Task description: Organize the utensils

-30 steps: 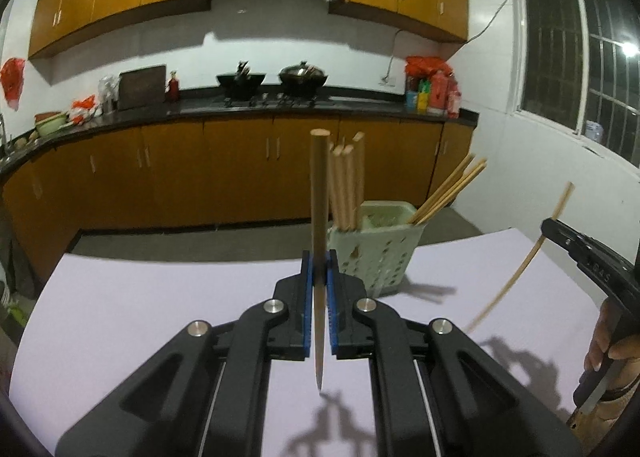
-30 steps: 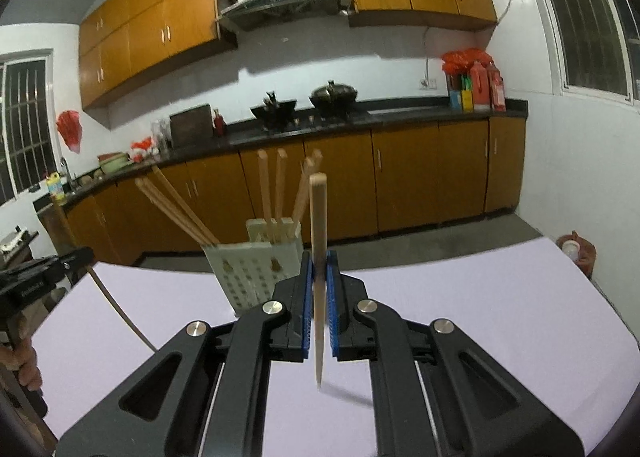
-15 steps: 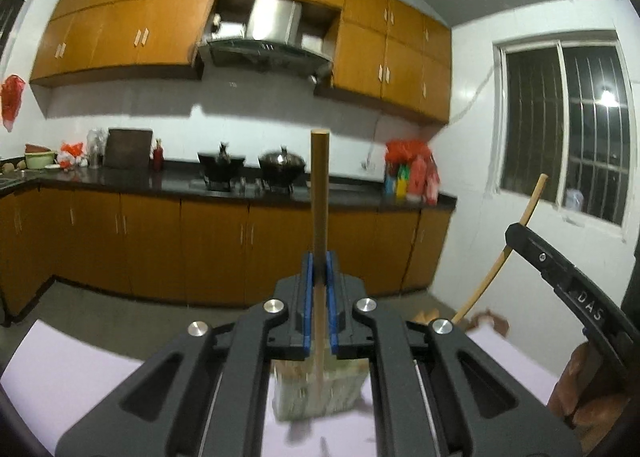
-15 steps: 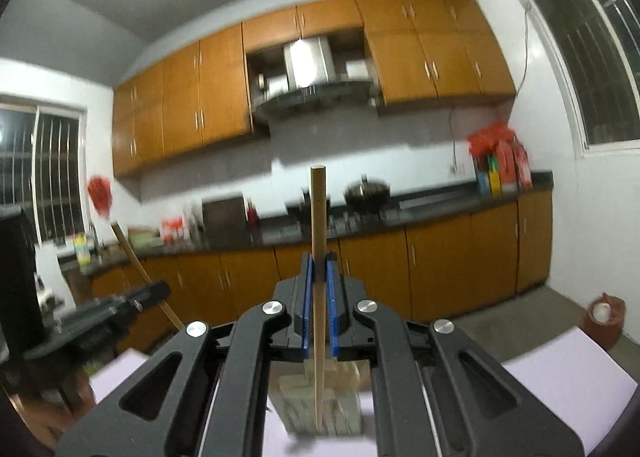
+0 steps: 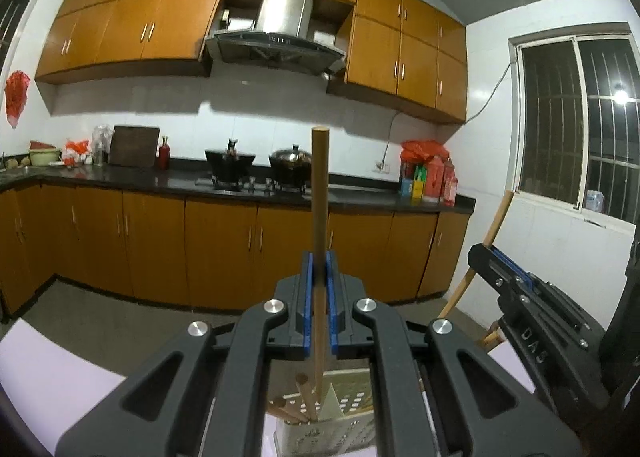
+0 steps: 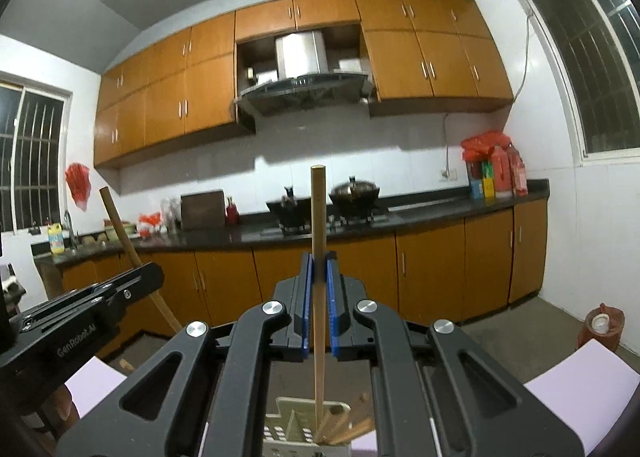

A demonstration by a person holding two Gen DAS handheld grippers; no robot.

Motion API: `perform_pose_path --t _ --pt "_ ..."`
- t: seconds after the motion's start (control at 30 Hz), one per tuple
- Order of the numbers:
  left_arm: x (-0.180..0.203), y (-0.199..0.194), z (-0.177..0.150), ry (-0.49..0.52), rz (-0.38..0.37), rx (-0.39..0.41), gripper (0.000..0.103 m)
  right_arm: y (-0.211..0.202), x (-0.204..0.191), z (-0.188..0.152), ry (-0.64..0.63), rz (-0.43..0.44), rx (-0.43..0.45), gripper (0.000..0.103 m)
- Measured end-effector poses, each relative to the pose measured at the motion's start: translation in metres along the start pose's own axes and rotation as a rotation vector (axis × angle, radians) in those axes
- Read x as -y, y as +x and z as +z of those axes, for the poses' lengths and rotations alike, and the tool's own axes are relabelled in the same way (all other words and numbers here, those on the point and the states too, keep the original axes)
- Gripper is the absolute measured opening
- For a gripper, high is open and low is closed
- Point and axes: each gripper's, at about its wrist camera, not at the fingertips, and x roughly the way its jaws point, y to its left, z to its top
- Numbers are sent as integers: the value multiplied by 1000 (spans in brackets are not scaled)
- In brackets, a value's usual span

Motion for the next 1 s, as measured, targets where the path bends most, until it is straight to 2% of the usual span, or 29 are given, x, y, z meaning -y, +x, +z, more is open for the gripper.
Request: perform_pose_path --t 0.07,0.1,0.17,0.2,0.3,0.33,0.37,0.4,0.43,0.47,0.53,0.6,0.77,0.87,1.0 --pt "-4 5 -6 -8 7 -22 8 -2 1 -2 9 21 -26 11" --pt "-6 4 -8 -13 9 -24 11 -5 2 -2 9 24 -32 27" --pt "-10 0 -7 -23 16 -26 21 -11 4 2 13 18 -20 52" --pt "-13 -5 -4 -30 19 -19 27 -20 5 5 12 18 -12 53" --pt "-20 -21 0 -40 24 -6 39 -38 10 15 13 16 -3 54" --pt "-23 -32 2 -43 24 -1 45 -44 11 18 15 13 -1 57" --pt "-24 -42 3 -43 25 3 50 -54 12 21 15 2 0 65" --pt "-26 -53 3 -38 34 6 61 -59 13 22 13 -5 2 74" --pt "-28 -62 2 -33 40 8 71 -72 13 23 9 -11 8 77" --pt "-29 -76 -1 -25 44 11 76 -84 11 22 -1 -23 9 84" --pt "-28 -100 -9 1 64 13 95 -102 7 18 -21 -38 1 94" --pt "-25 -128 -22 42 93 16 99 -117 1 11 -47 -53 -18 101" --pt "-20 -172 -59 90 141 -33 99 -145 -16 -21 -115 -91 -125 101" --pt "-18 -190 -83 96 165 -60 99 -156 -20 -42 -100 -111 -198 101" --pt "-16 -202 -111 93 194 -101 99 -171 -18 -61 -63 -116 -242 101"
